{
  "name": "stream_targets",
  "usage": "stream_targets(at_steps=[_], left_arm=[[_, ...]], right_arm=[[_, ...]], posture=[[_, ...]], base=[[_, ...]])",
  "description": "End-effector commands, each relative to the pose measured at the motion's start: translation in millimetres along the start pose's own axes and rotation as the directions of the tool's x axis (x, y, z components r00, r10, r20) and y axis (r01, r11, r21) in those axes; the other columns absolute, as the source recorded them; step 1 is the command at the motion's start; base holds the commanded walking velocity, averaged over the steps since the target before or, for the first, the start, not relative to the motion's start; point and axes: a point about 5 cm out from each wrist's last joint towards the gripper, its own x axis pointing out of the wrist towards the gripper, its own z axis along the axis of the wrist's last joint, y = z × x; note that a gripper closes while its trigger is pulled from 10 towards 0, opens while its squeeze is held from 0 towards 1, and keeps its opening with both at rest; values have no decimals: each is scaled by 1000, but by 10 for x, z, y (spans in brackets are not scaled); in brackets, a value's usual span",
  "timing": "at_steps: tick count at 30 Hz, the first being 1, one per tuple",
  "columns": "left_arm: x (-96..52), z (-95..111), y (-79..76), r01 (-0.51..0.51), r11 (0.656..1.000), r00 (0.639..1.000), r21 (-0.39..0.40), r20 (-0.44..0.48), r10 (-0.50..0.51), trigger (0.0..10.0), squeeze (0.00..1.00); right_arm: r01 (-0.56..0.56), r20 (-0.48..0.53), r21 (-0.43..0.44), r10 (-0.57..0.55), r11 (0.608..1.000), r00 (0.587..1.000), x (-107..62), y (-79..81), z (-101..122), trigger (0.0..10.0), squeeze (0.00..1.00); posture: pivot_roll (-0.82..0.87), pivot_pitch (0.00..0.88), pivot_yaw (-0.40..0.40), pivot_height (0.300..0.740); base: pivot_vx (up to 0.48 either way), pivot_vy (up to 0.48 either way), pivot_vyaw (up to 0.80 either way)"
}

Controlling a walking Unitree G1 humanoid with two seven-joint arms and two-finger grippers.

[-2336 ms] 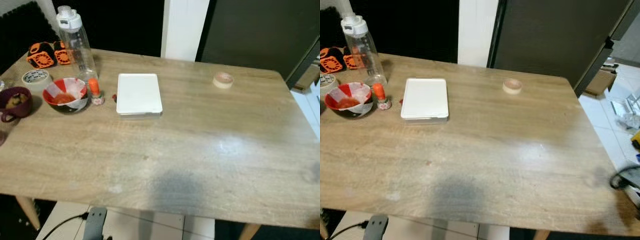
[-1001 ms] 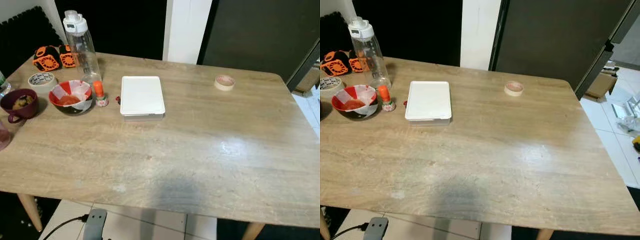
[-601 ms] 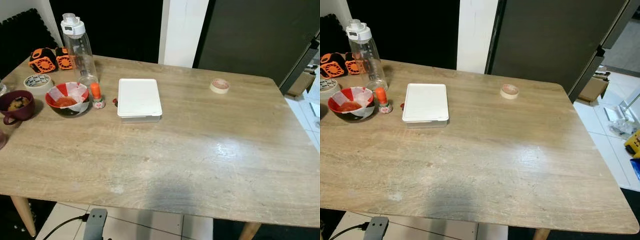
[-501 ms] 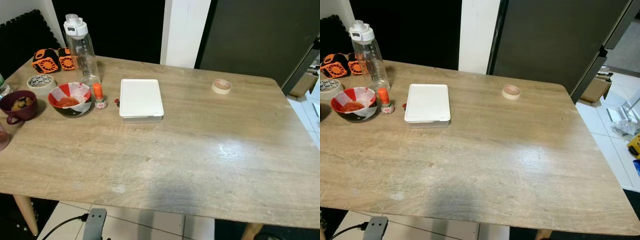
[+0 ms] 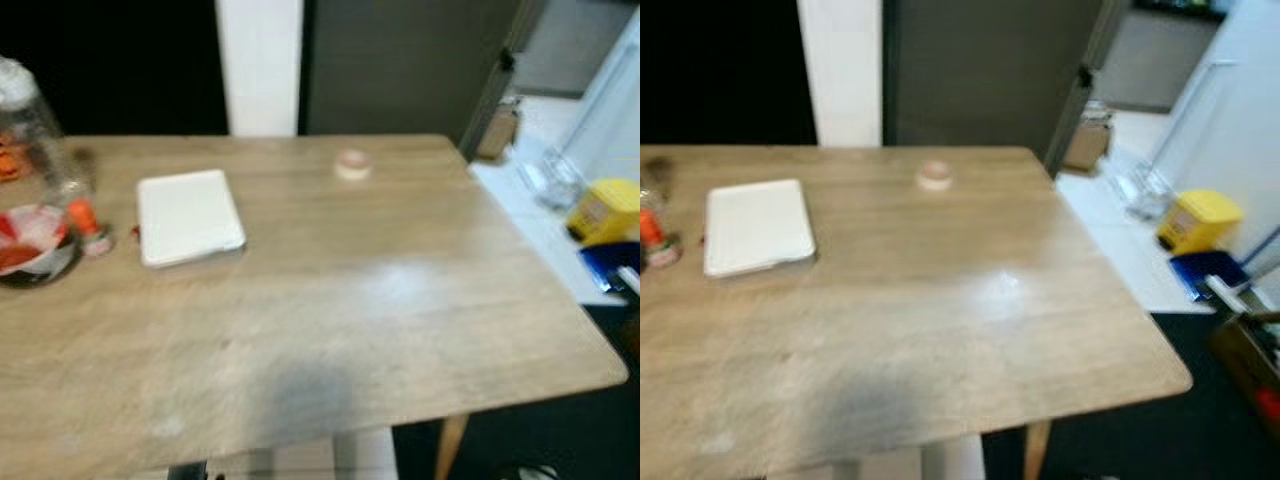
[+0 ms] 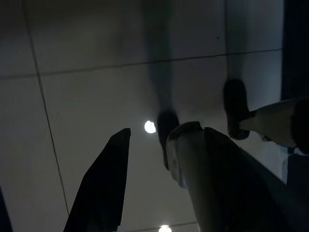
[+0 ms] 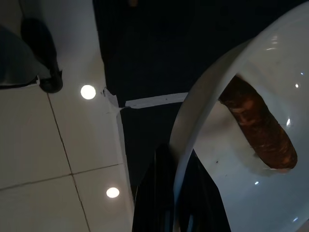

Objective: Restocking fridge

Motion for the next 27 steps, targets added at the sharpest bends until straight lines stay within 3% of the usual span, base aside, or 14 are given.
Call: stream_targets(at_steps=[1,4,15,25,27], left_arm=[[-3,-72,-29,7,1000,1000,-19,-26,-7,10000,0],[-5,-82,-26,5,1000,1000,-17,-30,-6,10000,0],[-15,-112,-9,10,1000,999,-12,-39,-11,10000,0],[-21,-129,0,36,999,997,39,-66,-33,10000,0],[-22,-136,-2,41,999,997,32,-72,-38,10000,0]], right_arm=[[-5,-7,-10,5,1000,1000,0,10,-18,10000,0],[-6,-9,-12,6,1000,1000,1,16,-24,10000,0],[-16,-19,-9,16,1000,1000,4,77,-79,10000,0],[-27,-29,-12,26,1000,999,5,121,-126,10000,0],[-29,-30,-16,28,999,999,5,125,-132,10000,0]], posture=[[41,41,-96,740],[40,42,-93,740],[41,52,-78,740],[44,55,-74,740],[44,55,-74,740]], base=[[0,0,-781],[0,0,-781],[0,0,0],[0,0,0],[0,-431,0]])
